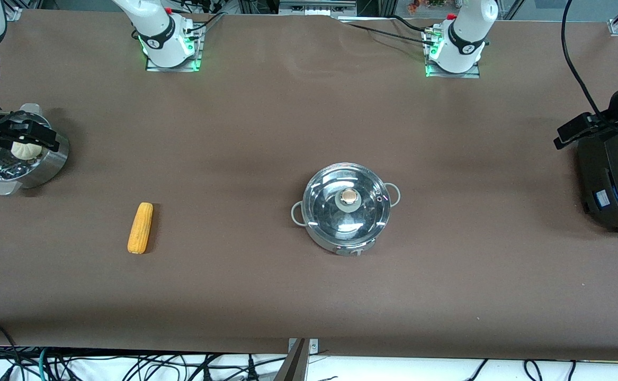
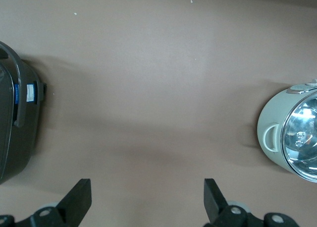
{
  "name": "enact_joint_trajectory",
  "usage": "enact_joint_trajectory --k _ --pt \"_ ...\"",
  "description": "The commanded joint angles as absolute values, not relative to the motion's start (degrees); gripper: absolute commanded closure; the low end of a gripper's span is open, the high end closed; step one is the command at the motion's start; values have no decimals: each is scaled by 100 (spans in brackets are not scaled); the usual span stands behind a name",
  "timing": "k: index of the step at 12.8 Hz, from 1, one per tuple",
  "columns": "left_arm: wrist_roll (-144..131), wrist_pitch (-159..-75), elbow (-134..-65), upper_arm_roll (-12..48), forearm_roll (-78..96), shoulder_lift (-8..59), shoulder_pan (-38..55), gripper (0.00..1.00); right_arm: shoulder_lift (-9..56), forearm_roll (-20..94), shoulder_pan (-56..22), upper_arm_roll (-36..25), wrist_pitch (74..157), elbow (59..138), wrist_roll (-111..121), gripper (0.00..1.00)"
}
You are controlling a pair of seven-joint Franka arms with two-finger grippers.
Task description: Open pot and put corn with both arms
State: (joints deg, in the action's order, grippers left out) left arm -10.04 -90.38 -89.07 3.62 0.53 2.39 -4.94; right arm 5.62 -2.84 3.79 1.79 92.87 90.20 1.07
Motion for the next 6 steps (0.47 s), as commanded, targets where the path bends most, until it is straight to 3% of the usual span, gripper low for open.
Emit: enact_joint_trajectory --k 1,6 --pt "-949 -8947 -8763 369 141 299 -519 0 624 -202 448 211 9246 8868 211 0" --pt "-949 -8947 -8763 369 141 299 -527 0 633 -202 448 211 9246 8868 185 0"
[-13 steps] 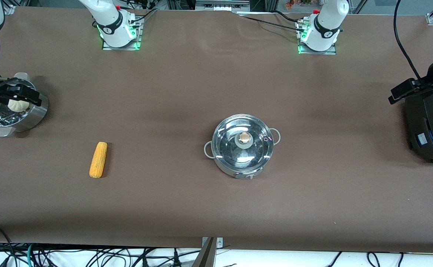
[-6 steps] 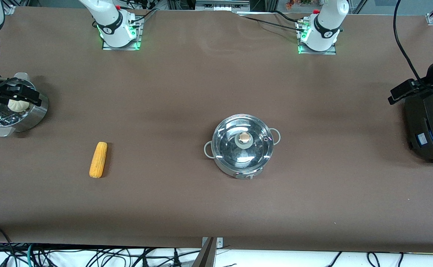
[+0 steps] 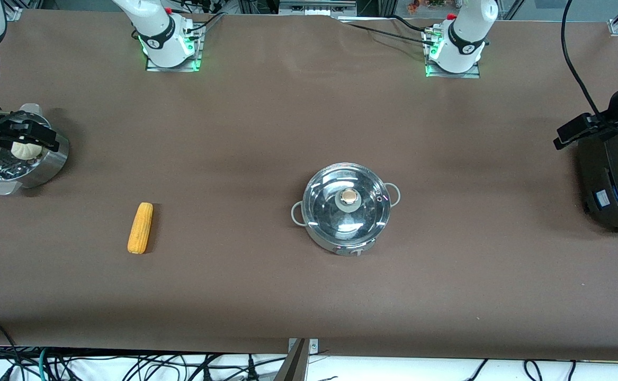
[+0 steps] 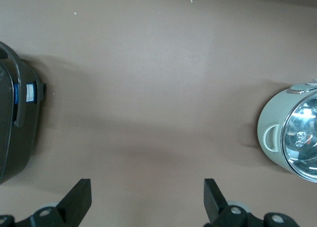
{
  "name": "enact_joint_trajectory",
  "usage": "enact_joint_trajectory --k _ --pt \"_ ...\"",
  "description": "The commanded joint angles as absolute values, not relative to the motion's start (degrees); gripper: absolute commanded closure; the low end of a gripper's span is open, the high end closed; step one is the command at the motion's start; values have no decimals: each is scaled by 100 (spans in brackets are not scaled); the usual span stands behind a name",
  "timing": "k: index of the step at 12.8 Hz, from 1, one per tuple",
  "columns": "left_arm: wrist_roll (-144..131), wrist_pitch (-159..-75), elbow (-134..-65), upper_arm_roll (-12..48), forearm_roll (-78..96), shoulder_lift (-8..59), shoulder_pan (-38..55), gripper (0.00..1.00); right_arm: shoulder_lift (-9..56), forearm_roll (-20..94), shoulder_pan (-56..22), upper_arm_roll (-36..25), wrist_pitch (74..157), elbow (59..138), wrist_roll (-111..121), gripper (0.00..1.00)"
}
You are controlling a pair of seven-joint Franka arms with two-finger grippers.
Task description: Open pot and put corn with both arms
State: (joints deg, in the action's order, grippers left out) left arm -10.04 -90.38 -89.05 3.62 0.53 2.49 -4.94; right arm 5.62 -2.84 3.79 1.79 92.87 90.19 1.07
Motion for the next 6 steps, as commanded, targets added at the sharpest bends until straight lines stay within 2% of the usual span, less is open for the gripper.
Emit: enact_joint_trajectory --k 1,6 --pt "-949 -8947 -8763 369 141 299 -527 0 624 -202 457 202 9246 8868 167 0" --pt "-949 -8947 -8763 369 149 299 -527 0 869 -210 352 229 9710 8868 141 0"
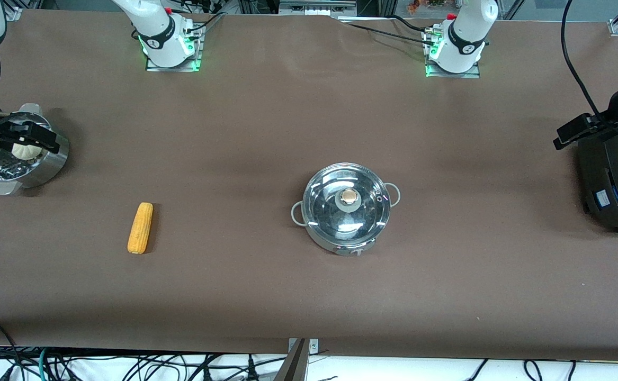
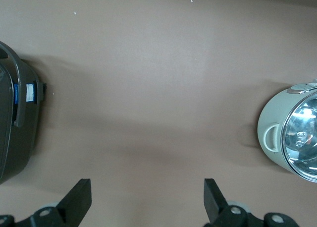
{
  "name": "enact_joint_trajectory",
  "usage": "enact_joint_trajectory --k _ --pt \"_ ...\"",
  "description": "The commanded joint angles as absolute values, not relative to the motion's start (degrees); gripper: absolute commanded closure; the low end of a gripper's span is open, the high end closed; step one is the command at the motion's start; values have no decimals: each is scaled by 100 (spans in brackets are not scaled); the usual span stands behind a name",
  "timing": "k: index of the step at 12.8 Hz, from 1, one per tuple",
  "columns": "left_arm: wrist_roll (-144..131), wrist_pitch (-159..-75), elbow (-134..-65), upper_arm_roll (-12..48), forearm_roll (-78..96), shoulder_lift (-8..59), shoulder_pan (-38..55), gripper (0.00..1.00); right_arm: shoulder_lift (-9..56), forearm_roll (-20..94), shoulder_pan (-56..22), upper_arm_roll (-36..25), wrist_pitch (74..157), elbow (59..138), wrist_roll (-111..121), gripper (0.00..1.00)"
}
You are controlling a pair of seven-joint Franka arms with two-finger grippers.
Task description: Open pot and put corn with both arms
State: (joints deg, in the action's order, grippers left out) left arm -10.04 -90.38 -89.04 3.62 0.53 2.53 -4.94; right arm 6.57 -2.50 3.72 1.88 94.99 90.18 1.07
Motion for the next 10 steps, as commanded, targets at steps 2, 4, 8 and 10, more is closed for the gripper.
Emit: enact_joint_trajectory --k 2,4,8,10 --pt "-949 -8947 -8763 369 141 299 -527 0 1002 -220 352 228 9870 8868 229 0" --pt "-949 -8947 -8754 369 149 299 -536 0 1089 -211 343 229 9993 8868 220 0" --pt "-879 -8956 -8745 369 167 334 -527 0 1502 -167 334 237 10282 8868 123 0" --pt "-879 -8973 -8754 369 150 465 -510 0 1677 -167 325 237 10475 8877 123 0"
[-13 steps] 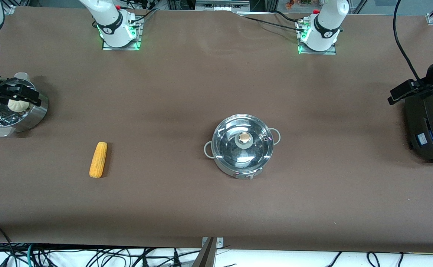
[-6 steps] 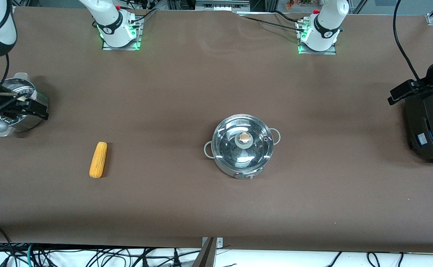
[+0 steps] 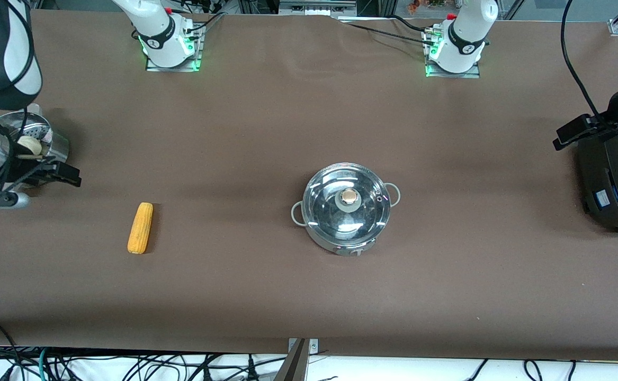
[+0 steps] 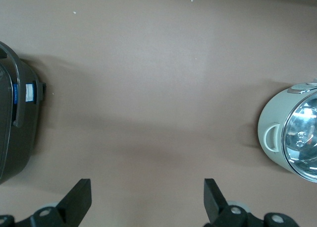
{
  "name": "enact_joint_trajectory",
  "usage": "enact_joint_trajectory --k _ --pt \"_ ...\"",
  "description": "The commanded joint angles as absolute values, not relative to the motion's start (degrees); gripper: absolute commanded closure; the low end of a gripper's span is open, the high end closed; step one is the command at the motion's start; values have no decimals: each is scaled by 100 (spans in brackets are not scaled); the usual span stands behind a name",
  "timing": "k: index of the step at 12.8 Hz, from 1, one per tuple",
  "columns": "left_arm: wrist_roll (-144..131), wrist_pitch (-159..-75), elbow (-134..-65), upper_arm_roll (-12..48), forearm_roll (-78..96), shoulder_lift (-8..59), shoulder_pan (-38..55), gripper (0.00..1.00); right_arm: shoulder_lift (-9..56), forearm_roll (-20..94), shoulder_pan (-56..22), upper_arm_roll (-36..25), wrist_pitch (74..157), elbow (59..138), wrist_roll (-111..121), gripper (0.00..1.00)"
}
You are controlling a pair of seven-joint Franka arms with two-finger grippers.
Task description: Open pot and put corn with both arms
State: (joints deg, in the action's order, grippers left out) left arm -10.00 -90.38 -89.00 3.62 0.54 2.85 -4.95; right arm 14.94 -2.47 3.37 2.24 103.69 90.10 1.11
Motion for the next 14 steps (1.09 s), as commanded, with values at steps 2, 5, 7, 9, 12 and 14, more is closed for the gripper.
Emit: enact_joint_trajectory --k 2,5,7,9,12,14 --pt "-879 -8965 -8745 395 -60 1103 -396 0 2107 -158 220 237 10878 8877 114 0" --pt "-931 -8912 -8666 431 -867 1204 112 0 2644 -106 123 237 11415 8877 -51 0" --pt "-897 -8930 -8596 431 -801 1143 115 0 2899 -97 123 237 11697 8877 -176 0" --pt "-853 -8947 -8587 395 241 1107 -157 0 3224 -97 123 237 12135 8886 -176 0" --pt "-932 -8877 -8596 614 597 1125 -36 0 3620 -97 123 237 12620 8894 -176 0" --pt "-1463 -8903 -8587 878 1043 1203 9 0 3822 -88 114 237 12857 8895 -193 0"
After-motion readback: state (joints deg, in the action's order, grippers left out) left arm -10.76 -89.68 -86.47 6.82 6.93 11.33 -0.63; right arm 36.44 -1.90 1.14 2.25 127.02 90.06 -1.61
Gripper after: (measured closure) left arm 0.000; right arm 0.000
